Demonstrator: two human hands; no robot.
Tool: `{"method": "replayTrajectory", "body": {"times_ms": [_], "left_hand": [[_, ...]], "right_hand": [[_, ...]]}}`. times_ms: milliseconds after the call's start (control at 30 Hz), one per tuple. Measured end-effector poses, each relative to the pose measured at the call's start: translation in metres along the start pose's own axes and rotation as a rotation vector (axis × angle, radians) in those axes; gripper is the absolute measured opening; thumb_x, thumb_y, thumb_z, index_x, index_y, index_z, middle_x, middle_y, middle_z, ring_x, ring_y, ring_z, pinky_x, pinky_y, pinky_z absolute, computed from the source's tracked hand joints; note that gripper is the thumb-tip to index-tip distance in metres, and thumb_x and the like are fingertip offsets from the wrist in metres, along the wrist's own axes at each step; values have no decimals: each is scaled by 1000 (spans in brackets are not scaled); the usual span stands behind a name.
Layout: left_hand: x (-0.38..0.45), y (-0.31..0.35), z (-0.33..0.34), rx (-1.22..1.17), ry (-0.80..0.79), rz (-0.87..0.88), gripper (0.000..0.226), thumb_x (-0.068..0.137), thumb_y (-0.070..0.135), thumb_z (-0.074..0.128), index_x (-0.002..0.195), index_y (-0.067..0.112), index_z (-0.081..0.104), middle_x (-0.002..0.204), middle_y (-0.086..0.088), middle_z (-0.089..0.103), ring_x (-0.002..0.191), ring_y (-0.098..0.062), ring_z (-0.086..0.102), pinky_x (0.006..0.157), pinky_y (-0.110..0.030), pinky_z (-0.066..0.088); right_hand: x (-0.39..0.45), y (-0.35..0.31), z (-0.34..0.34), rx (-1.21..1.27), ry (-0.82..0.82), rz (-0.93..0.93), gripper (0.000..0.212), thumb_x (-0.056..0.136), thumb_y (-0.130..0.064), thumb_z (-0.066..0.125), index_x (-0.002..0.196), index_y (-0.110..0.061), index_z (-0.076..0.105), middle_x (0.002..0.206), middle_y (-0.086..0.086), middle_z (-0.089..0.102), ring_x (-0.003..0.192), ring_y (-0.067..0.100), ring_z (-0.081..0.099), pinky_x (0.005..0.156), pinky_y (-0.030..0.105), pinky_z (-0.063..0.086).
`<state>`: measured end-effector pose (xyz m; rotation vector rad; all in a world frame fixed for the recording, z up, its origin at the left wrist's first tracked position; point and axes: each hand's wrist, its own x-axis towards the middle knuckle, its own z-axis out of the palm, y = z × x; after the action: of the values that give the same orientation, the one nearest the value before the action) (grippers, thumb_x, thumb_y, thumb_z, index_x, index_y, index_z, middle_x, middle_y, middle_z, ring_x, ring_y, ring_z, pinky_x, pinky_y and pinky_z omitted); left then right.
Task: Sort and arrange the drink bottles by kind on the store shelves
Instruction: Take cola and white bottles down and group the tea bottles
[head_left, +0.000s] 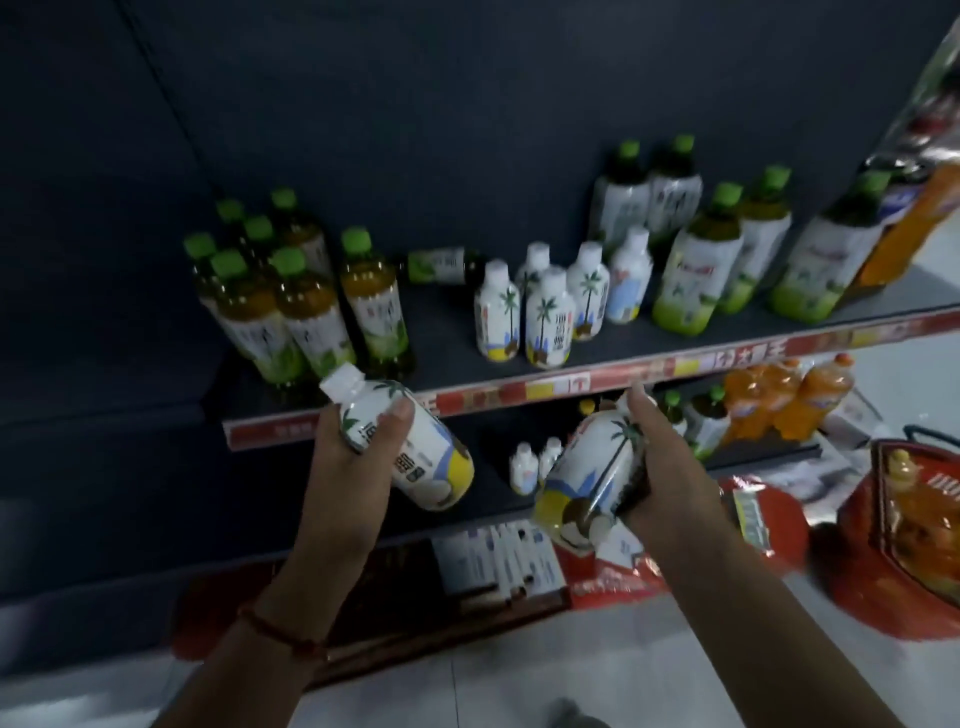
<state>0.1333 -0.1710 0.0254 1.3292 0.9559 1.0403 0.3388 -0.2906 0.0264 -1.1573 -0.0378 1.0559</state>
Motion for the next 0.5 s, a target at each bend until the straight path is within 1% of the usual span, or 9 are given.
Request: {"method": "replayTrajectory", "body": {"times_ms": [67, 100, 167, 200, 267, 333, 400, 467, 500], "left_hand": [[20, 17, 10, -14, 11, 43, 23, 91, 38, 63, 112, 34, 55, 109, 6, 69, 91, -7, 70, 70, -24, 57], [31, 23, 16, -12, 0, 58, 23, 91, 37, 63, 112, 35, 54, 108, 9, 68, 90, -4, 70, 71, -24, 57], [56, 31, 32, 5, -5, 85, 27, 90, 31, 68, 113, 32, 53, 104, 9, 69, 89, -6, 70, 70, -24, 57], [66, 32, 41, 23, -4, 88, 32, 88, 27, 71, 115, 29, 53, 102, 7, 69, 88, -6, 71, 68, -23, 57], [91, 31, 60, 63, -2, 88, 40, 86, 20, 75, 118, 25, 52, 99, 6, 68, 80, -1, 70, 61, -15, 53], [112, 23, 77, 99, 2, 93, 43, 84, 17, 78, 117, 24, 51, 98, 4, 68, 79, -1, 69, 58, -11, 50], [128, 9, 90, 140, 28, 103, 42, 84, 14, 78, 116, 19, 51, 96, 0, 69, 81, -5, 69, 60, -12, 50], [139, -12, 99, 175, 58, 97, 45, 84, 11, 77, 118, 12, 48, 95, -5, 68, 81, -9, 69, 62, -16, 52], [142, -22, 103, 198, 70, 84, 48, 83, 12, 78, 120, 10, 47, 95, -6, 68, 82, -12, 69, 64, -19, 53]], "right_hand": [[3, -27, 13, -27, 9, -84, 38, 86, -50, 65, 97, -14, 73, 82, 9, 75, 71, 24, 74, 65, 39, 57], [6, -40, 20, -39, -6, -138, 36, 86, -49, 65, 101, -17, 72, 85, 6, 76, 74, 22, 74, 66, 38, 57], [18, -68, 36, -73, -38, -240, 35, 89, -47, 63, 111, -21, 69, 92, 2, 77, 79, 18, 74, 64, 34, 57], [23, -80, 44, -77, -50, -283, 34, 91, -45, 62, 115, -22, 67, 93, -1, 77, 79, 15, 74, 61, 32, 57], [42, -108, 60, -54, -91, -372, 31, 93, -39, 61, 118, -21, 65, 88, -7, 77, 77, 10, 73, 56, 26, 57], [63, -135, 76, -60, -159, -450, 23, 94, -35, 60, 111, -21, 66, 84, -8, 76, 77, 9, 73, 61, 25, 56], [87, -159, 92, -107, -226, -546, 11, 95, -34, 60, 96, -25, 66, 81, -7, 72, 77, 10, 70, 69, 28, 57], [119, -180, 106, -194, -295, -655, 12, 94, -36, 60, 89, -25, 65, 84, -2, 67, 83, 13, 67, 79, 33, 56], [137, -188, 112, -270, -311, -703, 13, 94, -37, 60, 90, -25, 65, 87, -2, 66, 85, 12, 66, 82, 33, 55]]}}
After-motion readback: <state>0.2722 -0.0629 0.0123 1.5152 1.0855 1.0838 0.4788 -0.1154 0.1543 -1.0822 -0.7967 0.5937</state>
